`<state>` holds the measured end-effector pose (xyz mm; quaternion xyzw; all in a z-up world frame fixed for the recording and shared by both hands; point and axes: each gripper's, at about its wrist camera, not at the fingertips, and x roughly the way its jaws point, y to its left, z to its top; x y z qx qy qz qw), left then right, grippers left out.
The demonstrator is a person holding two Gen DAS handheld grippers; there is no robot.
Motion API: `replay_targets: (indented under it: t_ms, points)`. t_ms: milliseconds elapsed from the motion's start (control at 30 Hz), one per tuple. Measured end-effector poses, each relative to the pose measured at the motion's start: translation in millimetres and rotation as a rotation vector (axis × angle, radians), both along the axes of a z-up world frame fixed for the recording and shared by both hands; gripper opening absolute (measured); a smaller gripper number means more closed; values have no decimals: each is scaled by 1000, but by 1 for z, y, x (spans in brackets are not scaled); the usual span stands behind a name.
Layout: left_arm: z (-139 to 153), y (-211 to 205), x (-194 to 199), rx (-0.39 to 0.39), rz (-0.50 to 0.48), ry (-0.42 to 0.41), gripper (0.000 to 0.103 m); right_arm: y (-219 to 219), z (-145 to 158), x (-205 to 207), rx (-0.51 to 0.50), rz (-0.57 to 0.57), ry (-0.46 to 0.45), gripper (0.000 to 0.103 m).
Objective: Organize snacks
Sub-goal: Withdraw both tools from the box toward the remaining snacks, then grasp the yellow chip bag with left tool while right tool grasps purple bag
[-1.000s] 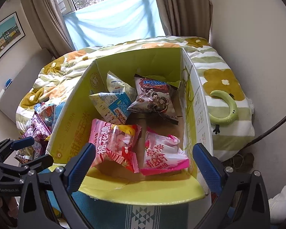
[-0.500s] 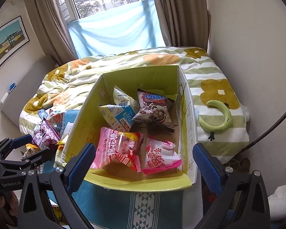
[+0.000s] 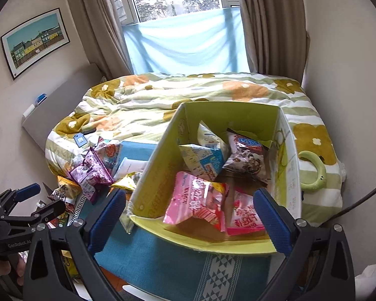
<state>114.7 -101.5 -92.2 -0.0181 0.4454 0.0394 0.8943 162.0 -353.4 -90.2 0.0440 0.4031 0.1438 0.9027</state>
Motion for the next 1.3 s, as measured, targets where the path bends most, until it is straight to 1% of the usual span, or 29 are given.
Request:
replay_targets:
  t_ms: [133, 233, 333, 467, 600, 667, 767, 867, 1033, 1200, 1300]
  points:
    - [-3, 46, -6, 3, 36, 5, 93, 38, 7, 0, 8, 48, -26, 101]
    - [-3, 86, -9, 8, 54, 17, 93, 70, 10, -1, 16, 56, -44, 101]
    - [-8, 127, -8, 12, 64, 27, 93, 102, 10, -1, 41, 65, -42, 101]
    - [-24, 172, 1, -9, 60, 60, 93, 150, 0, 2, 46, 82, -5, 101]
    - [-47, 201, 13, -17, 23, 100, 93, 187, -14, 7, 64, 69, 45, 101]
    - [-61, 213, 21, -23, 0, 128, 93, 205, -20, 12, 50, 53, 67, 101]
    - [-83, 224, 34, -25, -36, 157, 93, 229, -31, 18, 33, 29, 89, 101]
    - [-104, 229, 48, -17, -71, 171, 93, 247, -46, 26, 42, -1, 117, 101]
    - [-137, 229, 67, -11, -144, 213, 93, 270, -75, 39, 104, -43, 188, 101]
    - [-158, 225, 77, -7, -185, 247, 93, 286, -96, 50, 116, -80, 229, 101]
    - [-168, 221, 80, 19, -200, 257, 93, 290, -107, 56, 132, -95, 257, 101]
